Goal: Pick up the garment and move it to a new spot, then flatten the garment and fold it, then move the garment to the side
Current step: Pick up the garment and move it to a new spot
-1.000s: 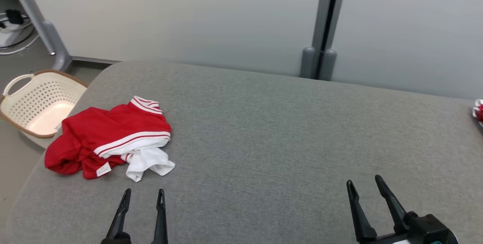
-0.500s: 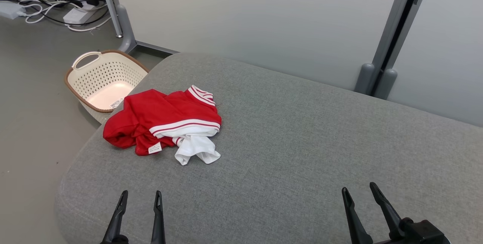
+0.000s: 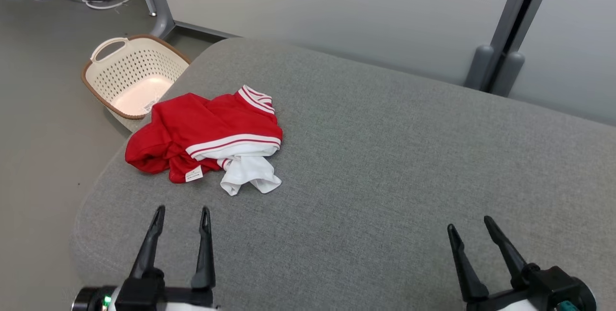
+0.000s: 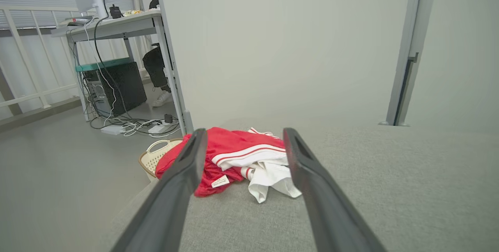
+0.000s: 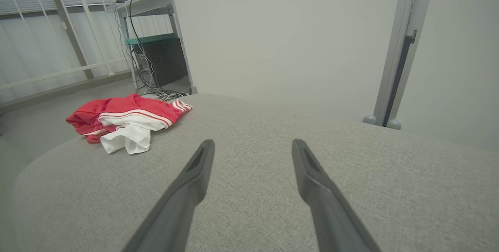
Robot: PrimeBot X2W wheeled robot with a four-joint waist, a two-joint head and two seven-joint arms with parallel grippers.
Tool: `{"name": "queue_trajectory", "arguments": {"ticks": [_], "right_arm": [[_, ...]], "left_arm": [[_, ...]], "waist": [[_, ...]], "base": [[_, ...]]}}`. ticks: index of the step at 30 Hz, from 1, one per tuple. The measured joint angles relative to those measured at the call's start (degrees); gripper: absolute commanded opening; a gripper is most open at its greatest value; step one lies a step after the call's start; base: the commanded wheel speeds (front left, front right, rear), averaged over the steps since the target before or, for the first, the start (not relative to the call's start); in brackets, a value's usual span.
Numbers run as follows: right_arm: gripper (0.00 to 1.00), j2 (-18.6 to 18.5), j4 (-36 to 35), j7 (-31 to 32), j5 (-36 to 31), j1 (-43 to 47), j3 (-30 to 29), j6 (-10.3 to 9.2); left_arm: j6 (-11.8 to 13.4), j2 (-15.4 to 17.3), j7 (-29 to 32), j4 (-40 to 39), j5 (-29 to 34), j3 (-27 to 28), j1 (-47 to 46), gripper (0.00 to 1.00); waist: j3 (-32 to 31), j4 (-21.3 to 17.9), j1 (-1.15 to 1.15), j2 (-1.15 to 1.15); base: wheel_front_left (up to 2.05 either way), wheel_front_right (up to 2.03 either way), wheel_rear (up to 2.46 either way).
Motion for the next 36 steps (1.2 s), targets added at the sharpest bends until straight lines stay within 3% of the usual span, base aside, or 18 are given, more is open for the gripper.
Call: {"name": "queue_trajectory", "arguments": {"ticks": [10, 15, 18, 24, 28, 36], "right_arm": [[1.0, -7.2, -2.4, 0.0, -1.0, -5.3, -0.3, 0.0], [1.0, -10.9, -3.9, 0.0, -1.2, -6.6, -3.2, 0.0], [1.0, -12.2, -5.0, 0.0, -1.5, -7.4, -4.2, 0.0], [1.0, -12.8, -7.6, 0.0, -1.5, -9.0, -6.4, 0.01], [1.0, -13.3, -9.0, 0.0, -1.5, -10.0, -7.0, 0.01], [1.0, -13.6, -11.1, -0.1, -1.9, -11.6, -7.5, 0.03]], "left_arm": [[-6.0, 1.1, 0.0, 6.3, 0.1, 1.8, -21.7, 1.0], [-8.8, 3.2, 0.5, 18.4, -1.9, 4.0, -34.5, 1.0], [-10.5, 3.9, 4.6, 25.2, -5.3, 6.1, -42.8, 1.0], [-13.8, 3.9, 20.5, 37.3, -16.2, 8.9, -53.2, 1.0], [-14.6, 5.5, 24.5, 42.7, -18.0, 7.5, -56.4, 1.0], [-14.9, 5.2, 31.7, 51.0, -24.7, 3.5, -58.8, 1.0]], "waist": [[10.9, -0.7, 0.0, 0.0], [16.6, -1.6, 0.0, 0.0], [19.8, -2.2, 0.0, 0.0], [24.9, -3.7, 0.0, 0.0], [27.3, -4.8, 0.0, 0.0], [30.6, -6.4, 0.0, 0.0]], "base": [[0.0, 0.0, 0.0], [0.0, 0.0, 0.0], [0.0, 0.0, 0.0], [0.0, 0.0, 0.0], [0.0, 0.0, 0.0], [0.0, 0.0, 0.0]]}}
